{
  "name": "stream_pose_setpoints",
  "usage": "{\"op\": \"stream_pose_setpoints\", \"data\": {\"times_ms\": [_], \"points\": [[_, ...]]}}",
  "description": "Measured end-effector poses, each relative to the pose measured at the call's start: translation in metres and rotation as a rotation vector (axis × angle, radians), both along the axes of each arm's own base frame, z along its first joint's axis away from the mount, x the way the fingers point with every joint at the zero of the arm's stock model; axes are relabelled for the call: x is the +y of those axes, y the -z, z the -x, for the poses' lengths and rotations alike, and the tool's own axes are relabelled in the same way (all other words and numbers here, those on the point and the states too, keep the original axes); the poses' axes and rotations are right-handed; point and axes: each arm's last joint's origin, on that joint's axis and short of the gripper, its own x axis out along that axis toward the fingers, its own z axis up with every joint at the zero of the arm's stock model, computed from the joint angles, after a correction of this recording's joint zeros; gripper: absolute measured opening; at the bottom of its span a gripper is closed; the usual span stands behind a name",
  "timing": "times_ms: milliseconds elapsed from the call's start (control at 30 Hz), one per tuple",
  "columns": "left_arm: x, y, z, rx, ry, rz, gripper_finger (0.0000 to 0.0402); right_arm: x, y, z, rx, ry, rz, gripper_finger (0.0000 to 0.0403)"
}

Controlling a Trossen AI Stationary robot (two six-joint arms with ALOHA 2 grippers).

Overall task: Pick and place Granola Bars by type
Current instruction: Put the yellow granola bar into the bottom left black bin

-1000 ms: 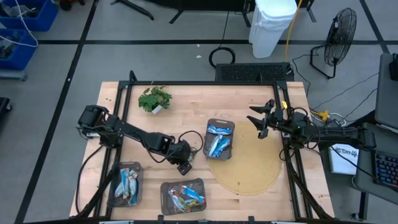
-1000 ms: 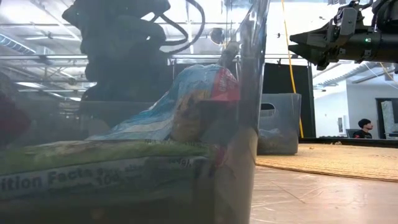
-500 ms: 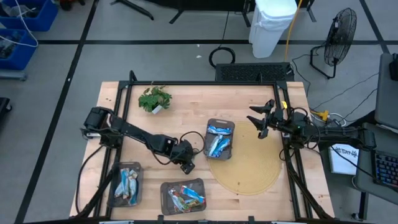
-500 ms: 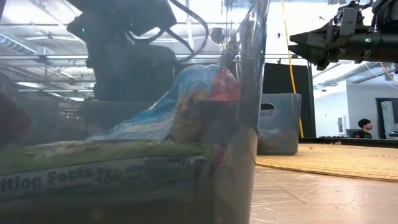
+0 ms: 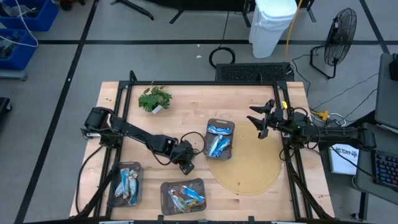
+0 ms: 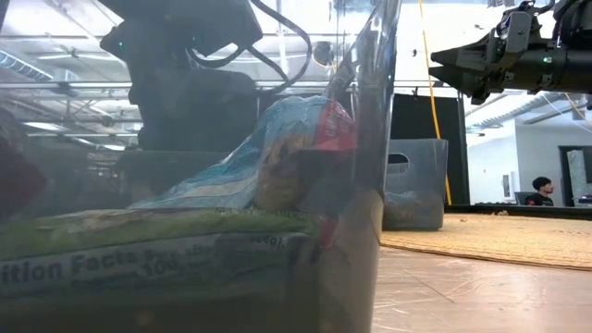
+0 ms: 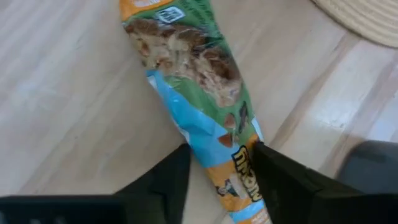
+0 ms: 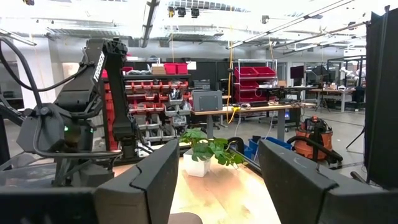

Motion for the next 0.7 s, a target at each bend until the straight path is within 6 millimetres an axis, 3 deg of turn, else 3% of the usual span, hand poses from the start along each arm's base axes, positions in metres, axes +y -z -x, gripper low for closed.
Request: {"op": "stream_pose_setpoints", "data": {"times_ms": [300,500,700], "points": [[-0.001,-0.003,0.003,-0.002,0.072,-0.003,0.0015,0.000,0.000,0.000,0.000,0.000,0.000,0.0210],[0.003,-0.035,0.018,-0.040,0.055,-0.124,0.0005,0.000,0.000,0.000,0.001,0.000,0.000,0.0210],[0.000,-0.088,0.056,-0.108,-0.016,-0.221,0.0003,0.000,0.000,0.000,0.000,0.000,0.000,0.0210]]}}
